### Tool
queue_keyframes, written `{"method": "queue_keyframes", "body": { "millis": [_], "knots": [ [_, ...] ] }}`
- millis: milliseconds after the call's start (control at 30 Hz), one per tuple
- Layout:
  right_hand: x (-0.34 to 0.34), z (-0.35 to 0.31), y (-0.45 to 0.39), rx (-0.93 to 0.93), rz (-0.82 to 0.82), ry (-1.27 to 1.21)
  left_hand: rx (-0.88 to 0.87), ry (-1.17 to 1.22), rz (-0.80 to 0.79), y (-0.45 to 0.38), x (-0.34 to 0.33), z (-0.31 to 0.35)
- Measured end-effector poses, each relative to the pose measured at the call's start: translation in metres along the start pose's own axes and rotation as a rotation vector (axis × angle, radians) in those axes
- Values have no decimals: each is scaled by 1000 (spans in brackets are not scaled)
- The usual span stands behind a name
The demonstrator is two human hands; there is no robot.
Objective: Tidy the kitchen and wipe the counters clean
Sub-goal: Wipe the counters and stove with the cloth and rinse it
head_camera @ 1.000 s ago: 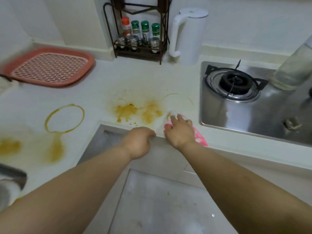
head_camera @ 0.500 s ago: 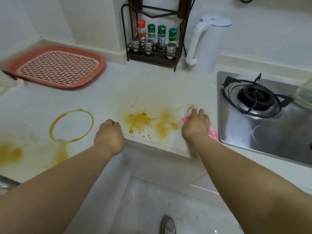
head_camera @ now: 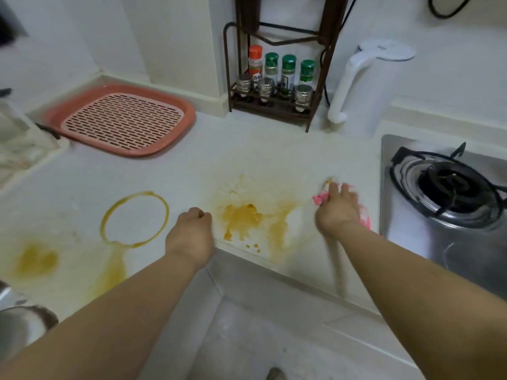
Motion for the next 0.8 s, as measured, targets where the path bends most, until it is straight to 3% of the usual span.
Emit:
{"method": "queue_keyframes", "body": {
  "millis": [133,233,300,400,500,567,700,800],
  "knots": [
    [-29,-78,48,416,-107,-11,24,-58,-26,-9,1,1],
    [-16,-62,84,546,-105,-102,56,-56,-51,-17,7,3],
    [0,-26,72,441,-45,-96,57,-28,-50,-22,10,5],
    [15,30,17,133,4,14,54,12,-50,-33,12,6],
    [8,13,-34,4,-15,28,72,51,-79,-48,11,2],
    [-6,-36,-39,149,-59,32,61,56,-93,-59,12,1],
    [-33,-106,34,643,-166,8,-1,87,-162,-76,1,9],
    [-26,-76,30,676,-150,-16,-13,97,-196,-81,5,15]
  ]
}}
Point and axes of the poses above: each hand's wrist, its own y-axis away from the middle knuckle, its own x-axis out of the back of the hand, z = x × y, the point moved 8 cm from there along -y, towards the middle knuckle, and after that the axes turned 1 degree about -y, right-handed, at the moved point
